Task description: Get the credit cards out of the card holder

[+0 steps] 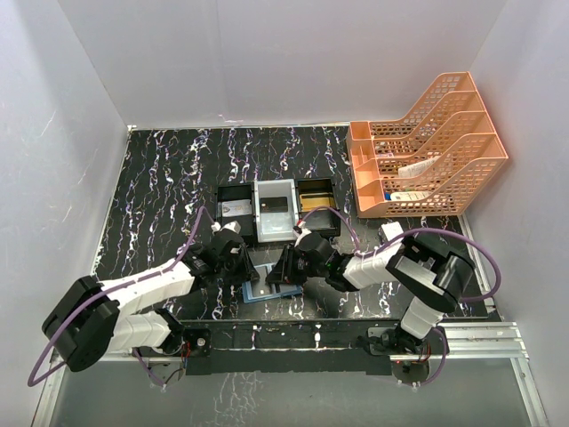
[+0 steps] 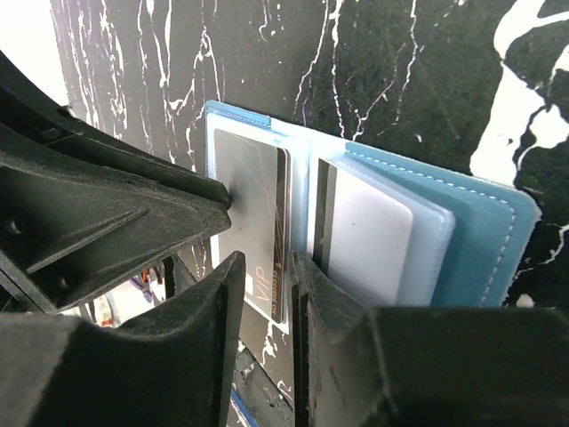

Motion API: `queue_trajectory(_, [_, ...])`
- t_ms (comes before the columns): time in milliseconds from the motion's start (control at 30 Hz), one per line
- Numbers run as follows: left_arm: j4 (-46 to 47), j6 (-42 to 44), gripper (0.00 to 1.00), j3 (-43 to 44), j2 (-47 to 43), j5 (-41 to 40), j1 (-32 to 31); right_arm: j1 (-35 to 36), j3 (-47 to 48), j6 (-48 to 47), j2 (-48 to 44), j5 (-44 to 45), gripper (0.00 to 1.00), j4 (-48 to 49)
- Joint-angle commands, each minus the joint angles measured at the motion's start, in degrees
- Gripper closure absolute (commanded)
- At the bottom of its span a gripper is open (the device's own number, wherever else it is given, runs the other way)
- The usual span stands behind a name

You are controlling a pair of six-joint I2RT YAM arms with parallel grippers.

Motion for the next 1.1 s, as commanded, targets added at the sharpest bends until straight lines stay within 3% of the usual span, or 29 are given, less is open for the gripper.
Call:
queue_trajectory(0, [-0.7, 1.4, 0.83, -0.3, 1.5, 1.0, 0.0, 0.2, 0.7, 1.4, 1.6, -0.7, 0.77, 2.5])
queue_trajectory(200, [-1.9, 2.0, 0.85, 0.4, 1.3, 0.5, 0.0, 0.1, 3.0, 1.0, 1.8, 1.9, 0.76, -3.3])
queue_trajectory(467, [-5.7, 3.6, 0.79, 2.0, -4.6, -1.7, 0.0, 0.1, 2.8, 0.6, 0.7, 4.0, 0.75, -5.8])
queue_trajectory(833, [-7.4, 2.8, 0.84, 2.5, 0.9, -2.3, -0.1, 0.1, 3.0, 1.3, 2.2, 3.6, 0.74, -6.0])
queue_trajectory(1067, [-8.4, 3.5, 0.73, 3.8, -3.7, -3.0, 0.0, 0.1, 3.1, 1.2, 2.1, 3.9, 0.73, -6.8])
